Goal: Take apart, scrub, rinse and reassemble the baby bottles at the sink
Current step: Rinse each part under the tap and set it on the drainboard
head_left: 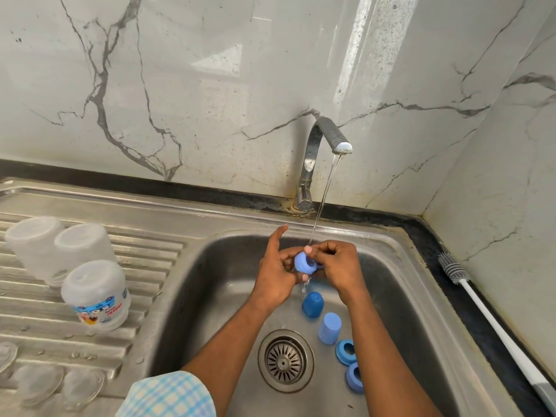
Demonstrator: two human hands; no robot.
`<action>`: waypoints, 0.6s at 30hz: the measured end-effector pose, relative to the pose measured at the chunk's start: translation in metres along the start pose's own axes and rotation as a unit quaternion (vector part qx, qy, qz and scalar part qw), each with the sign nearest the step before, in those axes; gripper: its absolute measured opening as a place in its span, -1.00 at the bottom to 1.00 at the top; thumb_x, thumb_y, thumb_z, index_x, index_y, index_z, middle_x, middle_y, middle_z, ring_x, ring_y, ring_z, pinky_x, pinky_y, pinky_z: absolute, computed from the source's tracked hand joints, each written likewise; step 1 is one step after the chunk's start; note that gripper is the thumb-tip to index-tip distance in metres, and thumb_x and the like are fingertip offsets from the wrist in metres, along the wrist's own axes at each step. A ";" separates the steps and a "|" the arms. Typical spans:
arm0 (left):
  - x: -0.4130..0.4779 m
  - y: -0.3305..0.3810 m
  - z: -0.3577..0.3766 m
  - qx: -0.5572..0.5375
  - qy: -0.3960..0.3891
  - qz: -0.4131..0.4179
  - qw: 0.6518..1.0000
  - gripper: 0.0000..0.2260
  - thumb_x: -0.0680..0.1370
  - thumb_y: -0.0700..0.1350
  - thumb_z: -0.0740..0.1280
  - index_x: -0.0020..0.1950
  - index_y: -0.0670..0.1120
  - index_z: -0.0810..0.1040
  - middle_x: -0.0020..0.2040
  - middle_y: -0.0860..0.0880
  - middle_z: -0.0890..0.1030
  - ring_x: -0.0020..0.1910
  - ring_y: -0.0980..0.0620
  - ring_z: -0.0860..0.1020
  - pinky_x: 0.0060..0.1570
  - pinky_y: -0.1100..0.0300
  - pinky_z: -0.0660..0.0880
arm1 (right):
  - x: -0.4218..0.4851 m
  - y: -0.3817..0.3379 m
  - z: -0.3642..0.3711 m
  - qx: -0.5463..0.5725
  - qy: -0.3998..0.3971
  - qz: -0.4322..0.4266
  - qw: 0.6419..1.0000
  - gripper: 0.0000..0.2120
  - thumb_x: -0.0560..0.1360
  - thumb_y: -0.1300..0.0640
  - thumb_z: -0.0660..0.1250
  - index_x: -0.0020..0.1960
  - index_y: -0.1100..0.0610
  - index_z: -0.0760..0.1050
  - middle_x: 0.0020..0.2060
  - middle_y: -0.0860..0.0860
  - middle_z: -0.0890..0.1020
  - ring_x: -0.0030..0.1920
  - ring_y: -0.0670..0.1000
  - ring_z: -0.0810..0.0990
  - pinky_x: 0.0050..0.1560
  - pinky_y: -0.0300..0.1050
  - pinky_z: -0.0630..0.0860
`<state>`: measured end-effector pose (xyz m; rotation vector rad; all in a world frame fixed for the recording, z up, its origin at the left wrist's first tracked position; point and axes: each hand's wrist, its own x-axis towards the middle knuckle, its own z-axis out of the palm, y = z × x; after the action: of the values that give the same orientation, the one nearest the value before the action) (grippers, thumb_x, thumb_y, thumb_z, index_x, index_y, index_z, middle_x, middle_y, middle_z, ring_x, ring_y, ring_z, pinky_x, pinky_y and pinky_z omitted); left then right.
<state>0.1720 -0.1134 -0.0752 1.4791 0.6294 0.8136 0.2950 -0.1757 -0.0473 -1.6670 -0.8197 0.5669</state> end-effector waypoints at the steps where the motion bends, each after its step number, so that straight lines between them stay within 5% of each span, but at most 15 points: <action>1: 0.001 0.000 -0.001 -0.031 0.002 -0.011 0.999 -0.13 0.39 -0.50 0.45 0.53 0.04 0.17 0.09 -0.02 0.68 0.05 0.16 0.66 -0.03 0.27 0.59 | 0.001 0.001 -0.003 0.025 0.004 0.010 1.000 -0.96 0.49 0.26 0.45 -0.08 0.22 0.66 -0.19 0.09 0.72 -0.14 0.05 0.72 -0.12 -0.09 0.66; 7: 0.002 -0.001 -0.003 -0.097 0.007 -0.049 0.994 -0.24 0.45 -0.51 0.38 0.48 0.08 0.23 0.09 0.00 0.68 0.04 0.17 0.66 -0.07 0.32 0.56 | -0.002 -0.002 -0.011 0.063 -0.071 0.035 0.995 -0.83 0.47 0.32 0.45 0.04 0.16 0.65 -0.06 0.05 0.73 -0.01 0.05 0.71 0.04 -0.06 0.65; 14: 0.003 -0.001 -0.005 -0.074 0.006 -0.032 0.997 -0.23 0.45 -0.48 0.40 0.48 0.09 0.22 0.14 -0.03 0.66 0.09 0.11 0.65 -0.04 0.29 0.57 | -0.002 -0.003 0.003 -0.034 0.017 0.019 0.999 -0.85 0.49 0.12 0.47 -0.10 0.21 0.61 -0.20 0.10 0.70 -0.17 0.07 0.71 -0.13 -0.04 0.68; 18: 0.003 -0.001 -0.001 -0.026 0.022 -0.011 0.999 -0.23 0.45 -0.36 0.47 0.49 0.12 0.18 0.11 -0.04 0.63 0.15 0.08 0.61 0.14 0.19 0.57 | -0.005 -0.007 0.002 -0.045 -0.017 0.053 0.997 -0.70 0.51 -0.10 0.41 -0.09 0.16 0.64 -0.24 0.06 0.71 -0.18 0.03 0.71 -0.10 -0.03 0.68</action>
<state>0.1733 -0.1102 -0.0757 1.4077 0.6516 0.8425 0.2888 -0.1772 -0.0411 -1.7962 -0.7951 0.6398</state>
